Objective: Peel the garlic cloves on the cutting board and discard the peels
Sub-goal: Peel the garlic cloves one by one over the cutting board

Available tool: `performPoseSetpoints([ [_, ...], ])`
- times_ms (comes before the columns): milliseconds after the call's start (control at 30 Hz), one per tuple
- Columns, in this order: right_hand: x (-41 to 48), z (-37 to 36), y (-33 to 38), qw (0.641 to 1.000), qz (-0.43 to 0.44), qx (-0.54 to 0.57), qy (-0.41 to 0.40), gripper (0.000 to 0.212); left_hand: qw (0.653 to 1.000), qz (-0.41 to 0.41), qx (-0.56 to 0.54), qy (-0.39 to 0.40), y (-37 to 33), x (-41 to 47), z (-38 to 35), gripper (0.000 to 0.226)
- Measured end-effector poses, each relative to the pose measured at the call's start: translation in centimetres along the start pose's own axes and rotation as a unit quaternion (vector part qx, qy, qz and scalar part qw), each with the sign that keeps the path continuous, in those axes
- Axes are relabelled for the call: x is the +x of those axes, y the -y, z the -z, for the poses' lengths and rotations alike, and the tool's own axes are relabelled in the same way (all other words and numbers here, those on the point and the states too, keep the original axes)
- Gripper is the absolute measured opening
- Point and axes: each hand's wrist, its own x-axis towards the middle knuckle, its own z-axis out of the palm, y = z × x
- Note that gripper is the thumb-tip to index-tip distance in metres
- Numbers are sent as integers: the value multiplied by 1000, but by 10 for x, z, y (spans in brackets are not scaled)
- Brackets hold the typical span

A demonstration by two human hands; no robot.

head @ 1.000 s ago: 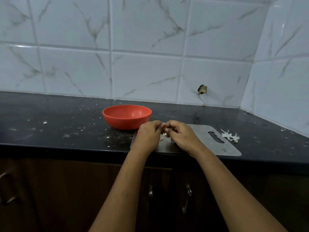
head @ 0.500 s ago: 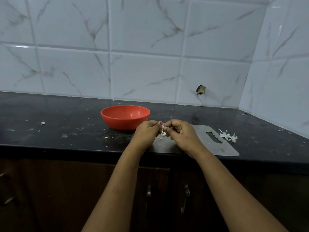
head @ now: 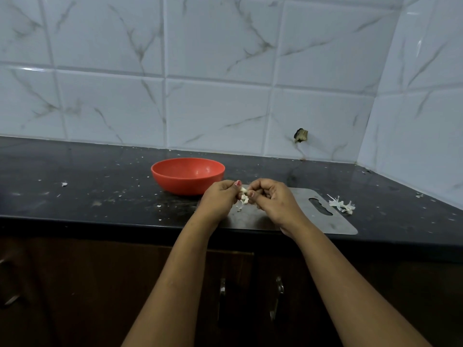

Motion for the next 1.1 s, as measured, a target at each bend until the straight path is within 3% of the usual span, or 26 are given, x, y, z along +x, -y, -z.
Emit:
performPoseSetpoints([
  [233, 1, 2, -2, 999, -31, 12, -36, 12, 997, 16, -69, 3, -5, -4, 5, 35],
  [433, 2, 0, -4, 996, -28, -58, -55, 18, 996, 24, -82, -32, -1, -4, 11, 10],
  [767, 1, 0, -3, 998, -14, -64, -24, 11, 997, 25, -66, -28, -5, -10, 9, 14],
  [1100, -2, 1, 1, 999, -17, 9, -26, 4, 997, -3, -46, -55, -5, -13, 7, 7],
])
